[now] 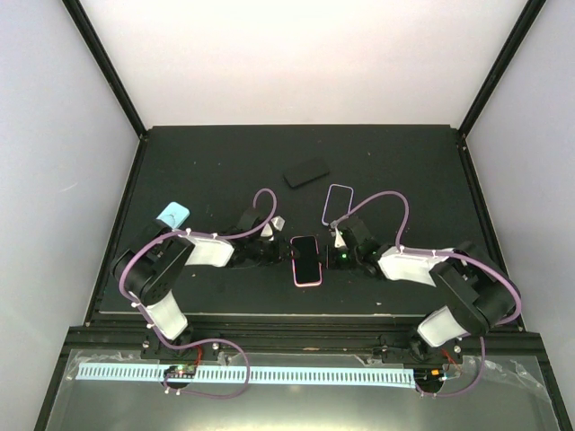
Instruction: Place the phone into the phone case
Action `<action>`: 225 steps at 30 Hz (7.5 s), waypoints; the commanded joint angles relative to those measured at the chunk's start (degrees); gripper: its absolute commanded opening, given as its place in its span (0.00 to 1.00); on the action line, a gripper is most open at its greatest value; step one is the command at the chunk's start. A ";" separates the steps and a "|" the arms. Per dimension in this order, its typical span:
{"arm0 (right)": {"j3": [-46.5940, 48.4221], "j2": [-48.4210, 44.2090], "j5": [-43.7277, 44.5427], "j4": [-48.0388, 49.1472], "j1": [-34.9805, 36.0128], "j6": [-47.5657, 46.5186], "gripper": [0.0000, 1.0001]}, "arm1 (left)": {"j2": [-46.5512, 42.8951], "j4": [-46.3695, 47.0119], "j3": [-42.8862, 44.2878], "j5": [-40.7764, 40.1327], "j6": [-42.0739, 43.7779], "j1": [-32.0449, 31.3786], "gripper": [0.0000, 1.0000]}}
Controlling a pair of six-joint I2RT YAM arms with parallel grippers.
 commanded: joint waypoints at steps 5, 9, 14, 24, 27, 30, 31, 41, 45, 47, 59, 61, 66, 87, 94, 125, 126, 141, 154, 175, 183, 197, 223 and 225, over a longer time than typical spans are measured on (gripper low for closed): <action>-2.52 3.21 -9.43 13.33 0.81 0.29 0.04 | 1.55 -1.24 -1.86 0.53 2.39 -0.53 0.28; -3.41 1.08 -6.00 11.37 0.64 1.67 0.06 | 0.87 -8.62 -0.75 -4.08 3.78 -0.52 0.27; -4.24 -5.52 -0.26 4.96 -0.22 3.10 0.20 | -0.40 -10.33 -2.15 -6.05 4.23 0.21 0.21; -7.42 -4.47 -0.04 11.31 -0.82 7.60 0.45 | -3.21 -8.00 -4.08 -2.50 2.80 1.21 0.27; -7.06 -1.40 -3.27 14.26 -2.22 8.04 0.46 | -2.86 -6.45 -4.65 -1.54 2.18 1.25 0.27; -6.87 1.07 -5.16 16.69 -2.49 7.97 0.47 | -1.98 -4.66 -5.16 -0.33 2.08 1.24 0.27; -6.53 2.23 -6.01 17.00 -2.52 7.78 0.47 | -1.60 -4.47 -5.18 -0.10 2.20 1.22 0.27; -3.63 8.29 -12.87 22.12 -2.67 11.35 0.48 | -0.89 -6.16 -5.23 -3.09 3.15 1.32 0.18; -4.20 11.07 -21.46 30.50 -3.41 15.93 0.47 | -0.84 -5.34 -5.50 -2.55 2.57 1.34 0.17; -5.02 12.36 -24.17 35.83 -3.40 19.63 0.47 | -0.64 -6.81 -5.04 -3.37 3.13 1.33 0.17; -7.59 12.05 -28.20 45.95 -3.42 26.64 0.47 | -3.08 -7.80 -7.26 -5.46 2.80 1.50 0.20; -7.98 11.27 -28.26 46.17 -3.36 26.76 0.47 | -4.84 -8.71 -7.94 -6.73 2.90 1.52 0.21; -7.15 11.20 -28.93 46.17 -3.05 26.91 0.48 | -6.64 -9.89 -8.20 -6.89 3.18 1.52 0.22; -4.30 15.85 -26.32 48.76 -0.50 29.91 0.47 | -7.14 -7.92 -10.45 -6.03 2.64 1.58 0.25; -3.45 17.60 -26.84 51.47 -0.33 31.24 0.45 | -6.91 -8.24 -10.58 -6.15 2.79 1.80 0.25; -2.42 14.10 -23.62 39.22 0.41 22.94 0.05 | -10.17 -4.69 -13.62 1.94 3.08 6.00 0.34; -2.47 13.18 -23.89 39.30 0.38 22.66 0.05 | -11.05 -4.52 -13.81 3.05 3.39 6.71 0.36; -5.11 -2.01 -30.75 45.89 0.38 24.05 0.06 | -31.92 -7.63 -14.99 27.40 10.14 16.82 0.60; -6.13 -3.58 -33.06 55.10 2.06 31.17 0.08 | -32.30 16.81 -21.28 34.22 -6.79 16.43 0.34; -0.77 -11.71 -28.25 29.86 0.64 20.44 0.58 | -41.74 13.14 -20.33 36.51 -8.23 14.36 0.02; 4.76 -10.39 -28.22 22.20 -0.57 16.53 0.57 | -44.41 12.62 -20.06 37.04 -9.51 11.81 0.01; 4.51 -13.43 -27.78 20.31 -2.45 13.43 0.01 | -42.71 -22.15 -10.15 27.91 9.22 11.80 0.02; -9.07 -15.58 -30.51 30.17 0.83 20.84 0.74 | -42.80 2.91 -10.09 20.37 -8.27 11.81 0.02; -9.41 -15.07 -30.65 32.00 0.95 21.94 0.67 | -41.98 3.59 -10.14 20.49 -8.52 11.82 0.02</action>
